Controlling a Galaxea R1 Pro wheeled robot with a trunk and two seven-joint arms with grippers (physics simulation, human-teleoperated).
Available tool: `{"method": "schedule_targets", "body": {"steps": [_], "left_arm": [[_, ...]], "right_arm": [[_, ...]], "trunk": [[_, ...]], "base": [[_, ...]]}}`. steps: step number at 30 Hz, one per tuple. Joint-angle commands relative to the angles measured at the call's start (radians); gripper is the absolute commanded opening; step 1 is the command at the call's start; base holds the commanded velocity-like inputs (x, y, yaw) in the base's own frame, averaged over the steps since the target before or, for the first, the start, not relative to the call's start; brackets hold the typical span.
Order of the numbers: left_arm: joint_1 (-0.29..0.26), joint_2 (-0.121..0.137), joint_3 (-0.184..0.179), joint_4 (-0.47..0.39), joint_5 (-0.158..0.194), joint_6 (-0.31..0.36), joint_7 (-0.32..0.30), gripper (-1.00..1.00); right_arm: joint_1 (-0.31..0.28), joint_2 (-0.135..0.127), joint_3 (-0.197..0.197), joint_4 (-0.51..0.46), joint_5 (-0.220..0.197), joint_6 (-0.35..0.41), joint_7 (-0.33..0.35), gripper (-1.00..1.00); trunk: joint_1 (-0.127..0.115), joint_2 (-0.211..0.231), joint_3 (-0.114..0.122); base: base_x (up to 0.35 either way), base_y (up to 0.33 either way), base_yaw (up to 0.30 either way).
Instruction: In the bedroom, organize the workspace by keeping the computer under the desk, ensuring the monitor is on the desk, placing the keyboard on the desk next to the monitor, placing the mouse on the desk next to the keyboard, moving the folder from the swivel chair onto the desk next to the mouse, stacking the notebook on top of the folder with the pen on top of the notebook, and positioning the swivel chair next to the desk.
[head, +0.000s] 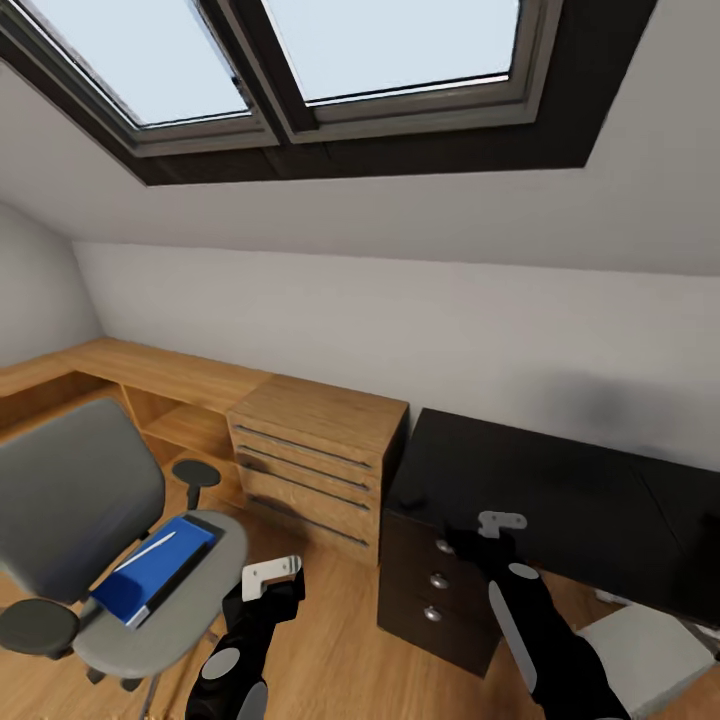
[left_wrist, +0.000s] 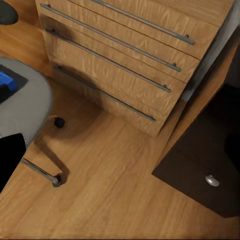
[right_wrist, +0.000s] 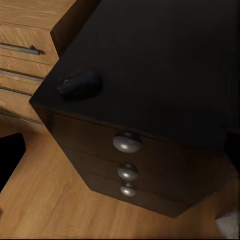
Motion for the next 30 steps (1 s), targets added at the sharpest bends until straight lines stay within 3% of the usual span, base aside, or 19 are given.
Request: {"method": "schedule_targets", "body": {"steps": [1, 18, 30], "left_arm": [[-0.001, 0.0, -0.002, -0.002, 0.009, 0.003, 0.008, 1.0], [-0.001, 0.0, -0.002, -0.002, 0.009, 0.003, 0.008, 1.0], [-0.001, 0.0, -0.002, -0.002, 0.009, 0.003, 0.008, 1.0]], "right_arm": [[-0.001, 0.0, 0.001, -0.001, -0.007, 0.005, -0.006, 1.0], [-0.001, -0.001, 0.001, 0.0, -0.007, 0.002, -0.006, 1.0], [-0.001, -0.003, -0.001, 0.002, -0.007, -0.002, -0.006, 1.0]], "trunk": [[0.0, -0.002, -0.002], [0.0, -0.002, -0.002], [0.0, -0.002, 0.001]], "base": [[-0.336, 0.0, -0.013], [-0.325, 0.0, -0.002], [-0.028, 0.0, -0.195]]}}
